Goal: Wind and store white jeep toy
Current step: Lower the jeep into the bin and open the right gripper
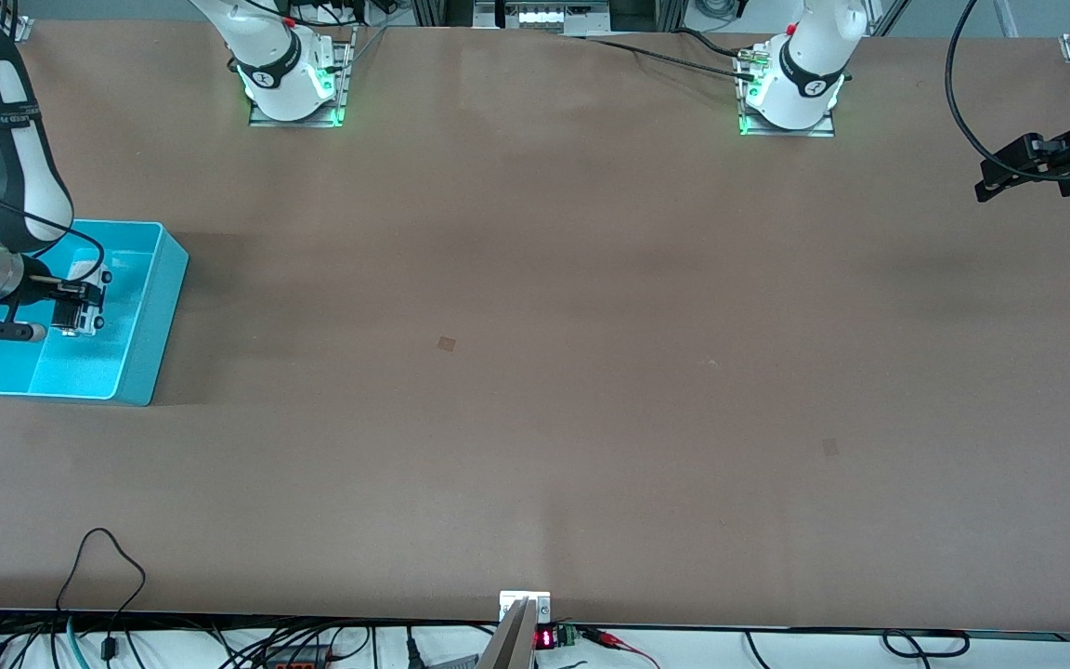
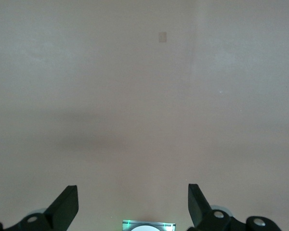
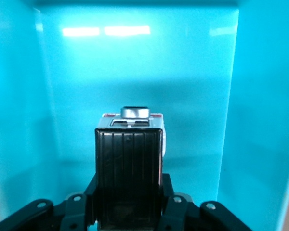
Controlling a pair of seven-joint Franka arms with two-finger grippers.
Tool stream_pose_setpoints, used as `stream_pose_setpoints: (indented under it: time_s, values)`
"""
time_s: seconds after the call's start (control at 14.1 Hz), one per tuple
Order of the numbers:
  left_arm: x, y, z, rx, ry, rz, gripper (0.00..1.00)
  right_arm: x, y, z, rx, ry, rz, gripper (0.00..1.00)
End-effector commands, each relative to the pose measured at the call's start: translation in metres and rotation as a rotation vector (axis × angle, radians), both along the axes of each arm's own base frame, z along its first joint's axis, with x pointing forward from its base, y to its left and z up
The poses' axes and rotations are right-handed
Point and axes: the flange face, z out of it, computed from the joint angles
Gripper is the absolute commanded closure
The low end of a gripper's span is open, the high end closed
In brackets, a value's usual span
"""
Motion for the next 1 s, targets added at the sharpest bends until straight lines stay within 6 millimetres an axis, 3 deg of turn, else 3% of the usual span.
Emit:
stream_pose_setpoints:
  time_s: [0.0, 0.14, 0.28, 0.36, 0.57, 0.71, 0.93]
  values:
    - [0.005, 0.002, 0.000, -0.016, -0.012, 0.009, 0.00, -0.028, -0.006, -0.030, -0.004, -0.035, 0.022, 1.00]
    - [0.007, 0.001, -0.003, -0.016, -0.006, 0.006, 0.00, -0.035, -0.014, -0.043, 0.002, -0.028, 0.019, 1.00]
    - [0.005, -0.007, 0.001, -0.019, -0.005, -0.008, 0.00, -0.035, -0.015, -0.044, 0.004, -0.023, 0.016, 0.98]
    - [0.002, -0.008, 0.003, -0.019, -0.003, -0.011, 0.00, -0.036, -0.016, -0.044, 0.005, -0.022, 0.014, 0.89]
    - [-0.001, -0.008, 0.005, -0.021, 0.015, -0.009, 0.00, -0.033, -0.010, -0.039, 0.008, -0.013, 0.018, 0.00]
    - [-0.007, -0.007, 0.002, -0.023, 0.050, -0.008, 0.00, -0.027, -0.010, -0.018, 0.008, -0.019, 0.020, 0.00]
    - [-0.006, -0.020, 0.006, -0.018, 0.034, -0.032, 0.00, -0.001, 0.015, 0.043, 0.014, -0.020, 0.088, 0.00]
